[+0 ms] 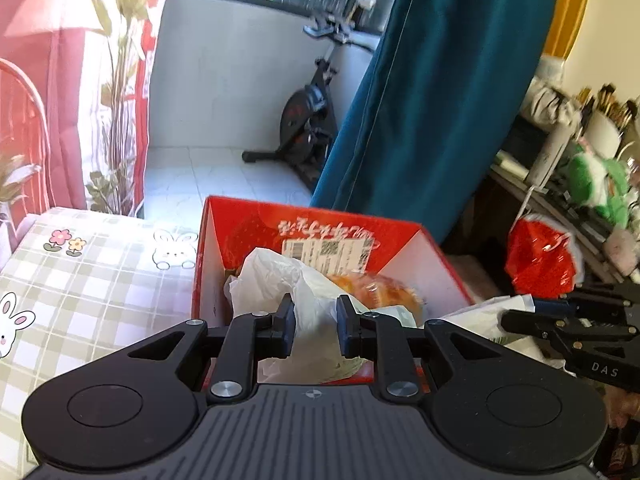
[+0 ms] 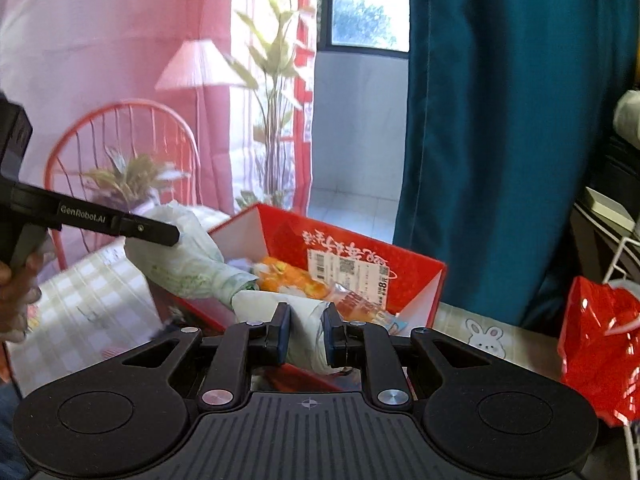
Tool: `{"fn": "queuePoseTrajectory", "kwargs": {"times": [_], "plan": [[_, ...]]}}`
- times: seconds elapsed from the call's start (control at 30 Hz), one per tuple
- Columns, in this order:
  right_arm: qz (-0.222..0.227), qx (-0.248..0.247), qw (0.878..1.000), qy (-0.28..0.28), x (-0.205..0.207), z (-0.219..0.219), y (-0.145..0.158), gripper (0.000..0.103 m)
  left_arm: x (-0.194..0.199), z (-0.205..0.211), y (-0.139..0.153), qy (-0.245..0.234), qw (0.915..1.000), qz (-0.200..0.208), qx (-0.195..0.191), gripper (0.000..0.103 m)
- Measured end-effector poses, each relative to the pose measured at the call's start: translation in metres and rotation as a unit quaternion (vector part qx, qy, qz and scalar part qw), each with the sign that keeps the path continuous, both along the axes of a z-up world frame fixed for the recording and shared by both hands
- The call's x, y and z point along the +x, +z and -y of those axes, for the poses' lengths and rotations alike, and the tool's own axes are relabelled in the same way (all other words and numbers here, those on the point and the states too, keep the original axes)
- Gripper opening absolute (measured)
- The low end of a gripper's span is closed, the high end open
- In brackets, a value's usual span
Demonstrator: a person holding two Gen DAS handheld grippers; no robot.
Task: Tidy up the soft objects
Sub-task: 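Carry the white plastic bag into the red box and open both tools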
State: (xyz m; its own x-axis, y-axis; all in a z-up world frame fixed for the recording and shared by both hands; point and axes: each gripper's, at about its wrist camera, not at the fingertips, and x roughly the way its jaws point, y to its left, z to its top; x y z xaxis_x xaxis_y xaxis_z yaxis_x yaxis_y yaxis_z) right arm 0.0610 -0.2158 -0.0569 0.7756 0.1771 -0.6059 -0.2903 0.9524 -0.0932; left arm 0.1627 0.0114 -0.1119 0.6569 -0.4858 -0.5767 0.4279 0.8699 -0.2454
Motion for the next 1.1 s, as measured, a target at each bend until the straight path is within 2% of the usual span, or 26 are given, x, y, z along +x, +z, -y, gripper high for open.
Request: {"fn": "queuePoseTrajectory", "kwargs": {"times": [0.17,0.4,0.6,0.8,1.0,1.07,1.1], "plan": [[-0.038,-0.023,0.999,-0.001,0.03,-0.001,-0.017,0.015,0.028,0.013,-0.023,-0.01,0.9984,-0.041,0.037,0.022],[-0.101,-0.047,0.994,-0.004,0.075,-0.006,-0.056,0.015,0.054,0.021,-0.041,-0.002,0.9958,-0.059,0.07,0.022],[-0.116,-0.073,0.991,0.001,0.096,-0.009,-0.07,0.016,0.067,0.026,-0.047,0.004,0.995,-0.063,0.077,0.022],[-0.132,-0.069,0.989,0.0,0.11,-0.008,-0.075,0.016,0.066,0.039,-0.052,-0.009,0.9933,-0.07,0.092,0.022],[-0.152,-0.058,0.987,0.01,0.106,-0.01,-0.083,0.015,0.063,0.04,-0.057,-0.013,0.9918,-0.083,0.096,0.022],[-0.154,-0.052,0.987,0.001,0.106,-0.009,-0.083,0.016,0.06,0.038,-0.052,-0.007,0.993,-0.076,0.09,0.022],[-0.152,-0.053,0.987,-0.003,0.105,-0.009,-0.082,0.017,0.056,0.037,-0.048,-0.007,0.9939,-0.065,0.089,0.026]]}}
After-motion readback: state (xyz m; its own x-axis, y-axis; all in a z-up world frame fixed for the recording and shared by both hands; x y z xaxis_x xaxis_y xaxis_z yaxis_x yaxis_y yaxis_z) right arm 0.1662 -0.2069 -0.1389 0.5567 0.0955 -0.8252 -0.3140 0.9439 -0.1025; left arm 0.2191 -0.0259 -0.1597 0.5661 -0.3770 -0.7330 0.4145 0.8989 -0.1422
